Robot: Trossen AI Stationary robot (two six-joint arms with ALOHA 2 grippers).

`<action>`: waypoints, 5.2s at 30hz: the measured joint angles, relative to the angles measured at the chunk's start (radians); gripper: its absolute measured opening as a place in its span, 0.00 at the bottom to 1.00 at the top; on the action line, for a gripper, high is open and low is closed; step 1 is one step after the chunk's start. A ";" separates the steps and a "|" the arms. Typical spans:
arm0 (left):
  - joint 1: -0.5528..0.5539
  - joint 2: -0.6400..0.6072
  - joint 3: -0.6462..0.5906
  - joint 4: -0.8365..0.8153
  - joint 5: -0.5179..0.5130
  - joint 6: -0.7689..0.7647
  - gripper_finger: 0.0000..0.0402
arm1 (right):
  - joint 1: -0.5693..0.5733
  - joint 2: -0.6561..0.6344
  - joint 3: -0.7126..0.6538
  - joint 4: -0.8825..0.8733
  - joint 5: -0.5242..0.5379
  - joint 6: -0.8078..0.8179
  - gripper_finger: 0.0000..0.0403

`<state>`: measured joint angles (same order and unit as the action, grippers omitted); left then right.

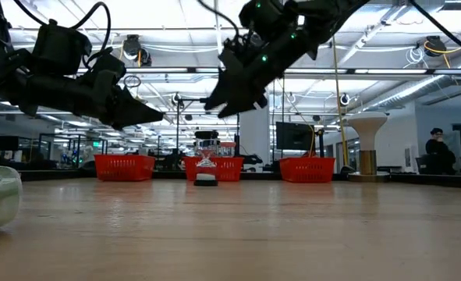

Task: Pick & Place Office items
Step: Put the white hourglass into the middle orange basket

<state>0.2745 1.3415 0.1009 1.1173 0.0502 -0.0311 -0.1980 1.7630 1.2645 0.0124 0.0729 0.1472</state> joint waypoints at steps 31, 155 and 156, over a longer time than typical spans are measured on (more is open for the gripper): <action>0.000 0.000 0.000 -0.005 0.000 0.000 0.08 | -0.005 0.153 0.004 0.178 0.004 -0.092 0.85; 0.000 0.000 0.000 0.001 0.000 0.000 0.08 | -0.298 0.002 -0.069 0.323 0.009 -0.189 0.66; 0.000 0.000 0.000 0.001 0.000 0.000 0.08 | -0.293 -0.017 -0.069 0.309 0.008 -0.193 0.64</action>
<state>0.2745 1.3415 0.1013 1.1179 0.0505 -0.0307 -0.4907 1.7465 1.1954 0.3215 0.0811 -0.0456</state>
